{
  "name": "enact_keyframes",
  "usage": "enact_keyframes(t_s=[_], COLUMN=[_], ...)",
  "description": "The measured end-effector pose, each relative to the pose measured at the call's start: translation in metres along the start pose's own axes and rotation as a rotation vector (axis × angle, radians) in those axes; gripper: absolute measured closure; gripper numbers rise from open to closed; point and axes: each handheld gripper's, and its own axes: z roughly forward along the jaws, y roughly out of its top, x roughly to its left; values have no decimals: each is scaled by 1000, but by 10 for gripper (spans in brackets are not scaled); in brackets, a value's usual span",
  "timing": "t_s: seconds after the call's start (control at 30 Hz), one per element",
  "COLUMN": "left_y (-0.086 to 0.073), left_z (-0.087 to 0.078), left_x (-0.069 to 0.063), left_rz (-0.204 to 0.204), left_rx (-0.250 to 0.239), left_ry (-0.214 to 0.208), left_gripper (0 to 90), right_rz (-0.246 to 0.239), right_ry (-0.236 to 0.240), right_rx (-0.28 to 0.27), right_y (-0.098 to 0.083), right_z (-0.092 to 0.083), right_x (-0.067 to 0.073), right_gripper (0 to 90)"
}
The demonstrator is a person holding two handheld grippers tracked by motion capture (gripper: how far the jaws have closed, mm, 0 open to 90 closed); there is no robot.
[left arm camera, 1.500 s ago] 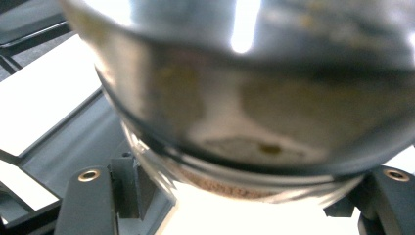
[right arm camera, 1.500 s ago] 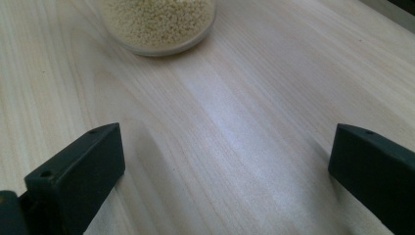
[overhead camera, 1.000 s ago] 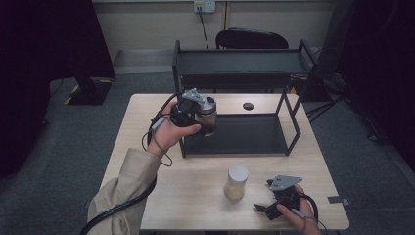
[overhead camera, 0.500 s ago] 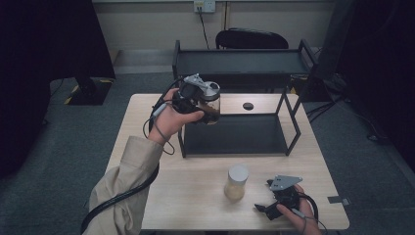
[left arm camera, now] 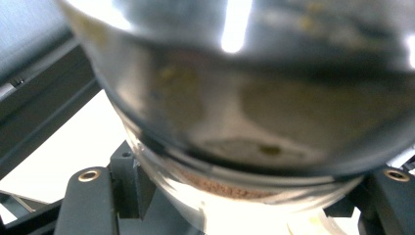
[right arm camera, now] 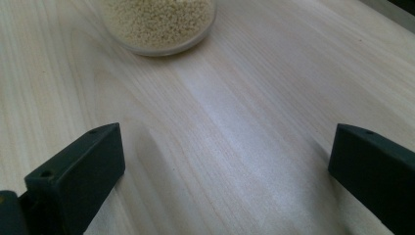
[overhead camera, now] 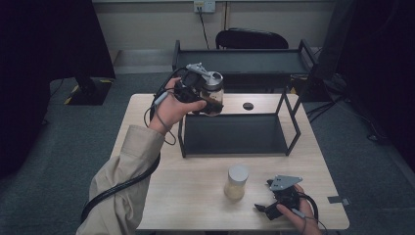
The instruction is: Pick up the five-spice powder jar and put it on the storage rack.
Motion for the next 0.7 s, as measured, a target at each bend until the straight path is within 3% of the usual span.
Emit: enact_keyframes(t_s=[0.7], left_y=[41], left_z=[-15], left_x=[-3], left_rz=[24], left_rx=[5], left_ry=[26], left_gripper=[304], right_rz=[1], right_ry=[0], right_rx=[0], right_y=[0], right_z=[0], right_x=[0], right_gripper=[0])
